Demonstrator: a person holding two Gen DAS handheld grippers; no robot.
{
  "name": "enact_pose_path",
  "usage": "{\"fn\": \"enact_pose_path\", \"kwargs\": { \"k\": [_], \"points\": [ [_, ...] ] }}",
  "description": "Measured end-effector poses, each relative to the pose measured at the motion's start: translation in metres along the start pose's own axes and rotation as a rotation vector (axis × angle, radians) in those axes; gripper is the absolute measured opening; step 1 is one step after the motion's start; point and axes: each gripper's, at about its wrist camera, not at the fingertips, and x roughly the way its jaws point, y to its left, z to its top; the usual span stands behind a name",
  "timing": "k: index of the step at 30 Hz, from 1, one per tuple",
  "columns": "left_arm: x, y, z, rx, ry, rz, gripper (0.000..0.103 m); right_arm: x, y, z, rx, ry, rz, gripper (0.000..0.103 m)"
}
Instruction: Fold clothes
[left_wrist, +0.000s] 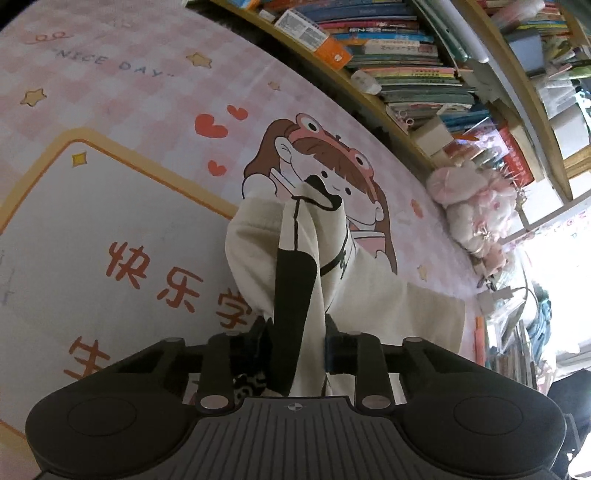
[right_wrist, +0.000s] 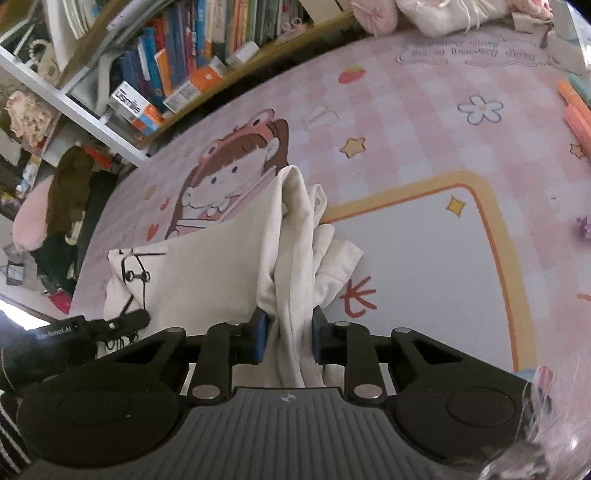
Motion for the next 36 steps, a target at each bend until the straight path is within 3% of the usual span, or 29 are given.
{"fn": "enact_pose_path", "kwargs": {
  "k": [4,6,10,13,14,15,20,36],
  "points": [
    [0.004,0.008,0.002,-0.045,0.018,-0.012,0.033,0.004,-0.008,0.003,0.038,0.026,0.015,0.023],
    [0.007,0.011,0.004,-0.068,0.031,-0.015,0.038,0.006,-0.010,0.004,0.052,0.042,0.014,0.030],
    [0.010,0.012,0.004,-0.104,0.025,-0.055,0.053,0.008,-0.011,0.005,0.047,0.057,0.020,0.032],
    [0.014,0.001,0.004,-0.053,0.020,-0.025,0.047,0.010,-0.010,0.005,0.021,0.063,0.023,0.027],
    [0.016,-0.002,0.004,-0.033,0.022,-0.007,0.036,0.009,-0.009,0.005,0.014,0.059,0.025,0.025],
    [0.017,-0.004,0.004,-0.029,0.023,0.004,0.034,0.009,-0.009,0.005,0.007,0.055,0.027,0.024],
    [0.006,0.001,0.002,-0.092,-0.007,-0.031,0.021,-0.002,-0.003,0.005,-0.039,0.008,0.041,0.021],
    [-0.008,-0.017,0.017,-0.049,-0.042,-0.128,0.019,-0.033,0.011,0.018,-0.064,-0.090,0.065,0.020]
  ]
}}
